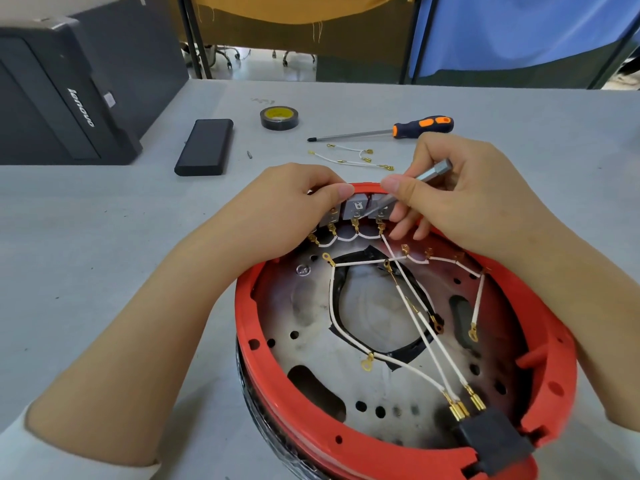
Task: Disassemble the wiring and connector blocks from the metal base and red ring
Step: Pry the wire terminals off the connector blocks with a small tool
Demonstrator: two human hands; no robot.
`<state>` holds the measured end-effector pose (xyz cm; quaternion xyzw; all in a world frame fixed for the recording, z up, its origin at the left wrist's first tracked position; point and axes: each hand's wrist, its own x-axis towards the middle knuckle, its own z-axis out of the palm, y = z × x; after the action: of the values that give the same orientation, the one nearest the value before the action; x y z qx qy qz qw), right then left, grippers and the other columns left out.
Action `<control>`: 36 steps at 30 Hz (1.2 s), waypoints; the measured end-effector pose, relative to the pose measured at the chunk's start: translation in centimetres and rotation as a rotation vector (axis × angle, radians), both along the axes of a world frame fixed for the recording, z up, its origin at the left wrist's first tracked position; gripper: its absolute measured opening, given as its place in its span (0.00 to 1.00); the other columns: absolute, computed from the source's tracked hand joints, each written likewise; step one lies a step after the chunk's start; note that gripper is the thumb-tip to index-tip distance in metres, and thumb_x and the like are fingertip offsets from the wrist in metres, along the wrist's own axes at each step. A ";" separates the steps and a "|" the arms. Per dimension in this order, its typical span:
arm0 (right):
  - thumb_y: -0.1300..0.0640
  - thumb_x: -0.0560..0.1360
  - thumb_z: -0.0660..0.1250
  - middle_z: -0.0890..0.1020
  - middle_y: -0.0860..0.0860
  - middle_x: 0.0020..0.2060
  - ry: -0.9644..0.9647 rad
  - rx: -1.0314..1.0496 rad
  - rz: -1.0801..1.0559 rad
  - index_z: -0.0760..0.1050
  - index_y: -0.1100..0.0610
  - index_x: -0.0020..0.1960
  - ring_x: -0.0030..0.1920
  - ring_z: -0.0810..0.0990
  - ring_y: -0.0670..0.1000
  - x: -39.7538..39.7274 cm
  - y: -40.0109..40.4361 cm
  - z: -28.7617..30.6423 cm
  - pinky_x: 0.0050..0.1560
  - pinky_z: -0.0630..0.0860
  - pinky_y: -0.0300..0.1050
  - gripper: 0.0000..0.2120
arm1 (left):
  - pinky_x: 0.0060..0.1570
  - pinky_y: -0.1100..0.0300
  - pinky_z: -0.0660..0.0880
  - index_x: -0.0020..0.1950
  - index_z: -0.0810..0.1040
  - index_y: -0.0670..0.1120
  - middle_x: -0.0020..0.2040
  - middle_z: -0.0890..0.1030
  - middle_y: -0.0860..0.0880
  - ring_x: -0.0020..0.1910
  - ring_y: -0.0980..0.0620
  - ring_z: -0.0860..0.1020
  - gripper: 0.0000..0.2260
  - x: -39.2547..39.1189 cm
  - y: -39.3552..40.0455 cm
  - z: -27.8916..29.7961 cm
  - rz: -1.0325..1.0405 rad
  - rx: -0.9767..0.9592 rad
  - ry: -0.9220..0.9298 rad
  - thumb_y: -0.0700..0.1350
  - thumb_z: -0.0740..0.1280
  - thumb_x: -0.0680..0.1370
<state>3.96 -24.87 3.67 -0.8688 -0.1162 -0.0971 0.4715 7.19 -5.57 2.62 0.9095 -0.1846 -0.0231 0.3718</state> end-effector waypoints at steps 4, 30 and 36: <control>0.56 0.77 0.68 0.83 0.51 0.29 0.012 -0.012 -0.009 0.70 0.55 0.37 0.30 0.84 0.52 0.1 -0.1 -0.1 0.29 0.80 0.47 0.11 | 0.19 0.69 0.67 0.49 0.79 0.57 0.28 0.76 0.63 0.20 0.61 0.71 0.10 0.0 0.0 0.0 0.001 0.008 -0.005 0.56 0.59 0.79; 0.50 0.71 0.73 0.80 0.38 0.29 -0.078 -0.166 -0.040 0.77 0.51 0.39 0.25 0.78 0.40 -0.5 0.4 0.3 0.26 0.69 0.28 0.07 | 0.24 0.61 0.73 0.49 0.79 0.58 0.36 0.79 0.54 0.29 0.51 0.77 0.11 -0.2 0.0 0.3 0.010 0.056 -0.012 0.58 0.58 0.79; 0.51 0.74 0.70 0.77 0.36 0.24 -0.070 -0.103 0.065 0.78 0.51 0.40 0.25 0.76 0.38 -0.6 0.4 0.3 0.29 0.69 0.28 0.05 | 0.20 0.63 0.71 0.49 0.79 0.58 0.31 0.78 0.56 0.24 0.54 0.74 0.11 -0.1 0.0 0.2 0.009 0.049 -0.012 0.57 0.59 0.78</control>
<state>3.40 -24.46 3.93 -0.8836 -0.1655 -0.1062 0.4249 7.11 -5.59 2.87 0.9194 -0.1821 -0.0205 0.3482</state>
